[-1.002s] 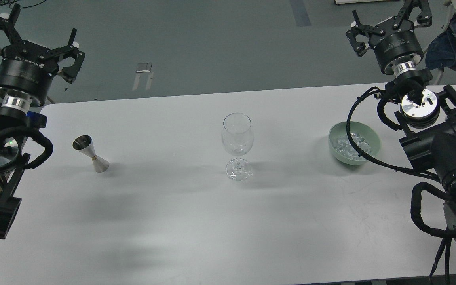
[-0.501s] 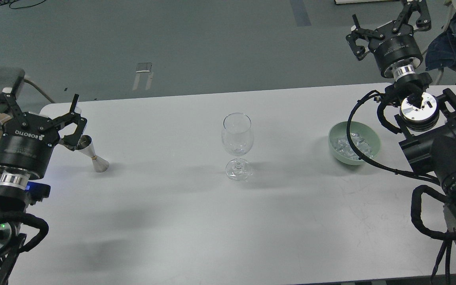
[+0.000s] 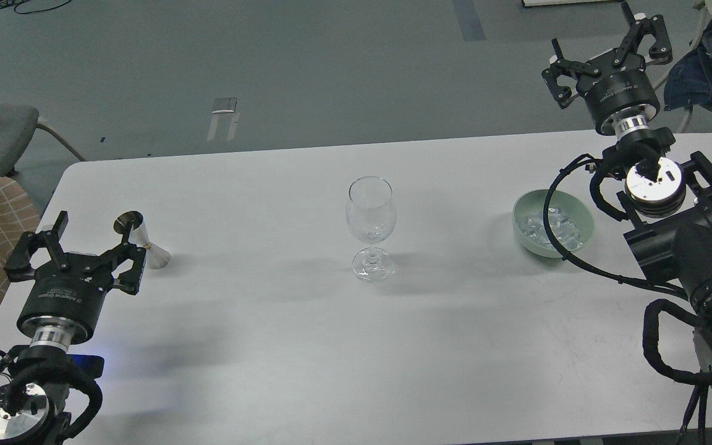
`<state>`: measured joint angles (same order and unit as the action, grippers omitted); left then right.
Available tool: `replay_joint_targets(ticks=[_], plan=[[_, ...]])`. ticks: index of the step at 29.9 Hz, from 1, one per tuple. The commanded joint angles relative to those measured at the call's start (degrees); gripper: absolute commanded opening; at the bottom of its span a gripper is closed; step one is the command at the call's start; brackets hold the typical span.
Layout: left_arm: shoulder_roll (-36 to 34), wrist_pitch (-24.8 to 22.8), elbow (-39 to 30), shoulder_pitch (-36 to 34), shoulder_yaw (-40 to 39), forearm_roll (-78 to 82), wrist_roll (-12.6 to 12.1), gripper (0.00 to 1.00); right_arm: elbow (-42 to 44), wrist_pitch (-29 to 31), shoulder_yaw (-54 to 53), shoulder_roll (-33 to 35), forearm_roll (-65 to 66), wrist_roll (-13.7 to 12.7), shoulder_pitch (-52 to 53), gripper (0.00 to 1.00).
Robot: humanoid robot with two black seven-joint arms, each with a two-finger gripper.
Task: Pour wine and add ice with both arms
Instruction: 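Lower the open left gripper down toward the metal jigger, then close the left gripper around the metal jigger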
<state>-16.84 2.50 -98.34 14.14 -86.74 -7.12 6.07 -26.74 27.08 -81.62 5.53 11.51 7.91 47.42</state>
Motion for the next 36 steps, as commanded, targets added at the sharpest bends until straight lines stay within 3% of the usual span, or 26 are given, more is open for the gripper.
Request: replay_joint_targets(ticks=[1, 8, 16, 25, 30, 36], plan=[[0.75, 1.01, 0.08, 0.01, 0.08, -0.09, -0.71, 0.7, -0.07, -0.01, -0.03, 0.01, 0.0, 0.0, -0.74, 1.0], [2.78, 2.95, 0.69, 0.09, 0.08, 0.0, -0.89, 0.69, -0.07, -0.01, -0.03, 0.44, 0.0, 0.0, -1.1, 1.0], [3.22, 1.98, 8.33, -1.48, 0.0, 0.53, -0.98, 0.71, -0.07, -0.09, -0.03, 0.45, 0.0, 0.0, -1.62, 1.0], [3.22, 2.77, 10.89, -2.8, 0.35, 0.88, -1.15, 0.61, -0.07, -0.18, -0.03, 0.88, 0.0, 0.0, -1.62, 1.0], [3.3, 8.03, 13.7, -6.14, 0.7, 1.05, -1.77, 0.61, 0.02, -0.27, -0.03, 0.88, 0.0, 0.0, -1.71, 1.0], [3.65, 9.89, 14.84, -8.77, 1.14, 1.14, -2.81, 0.62, 0.02, -0.27, -0.03, 0.97, 0.09, 0.0, -1.8, 1.0]])
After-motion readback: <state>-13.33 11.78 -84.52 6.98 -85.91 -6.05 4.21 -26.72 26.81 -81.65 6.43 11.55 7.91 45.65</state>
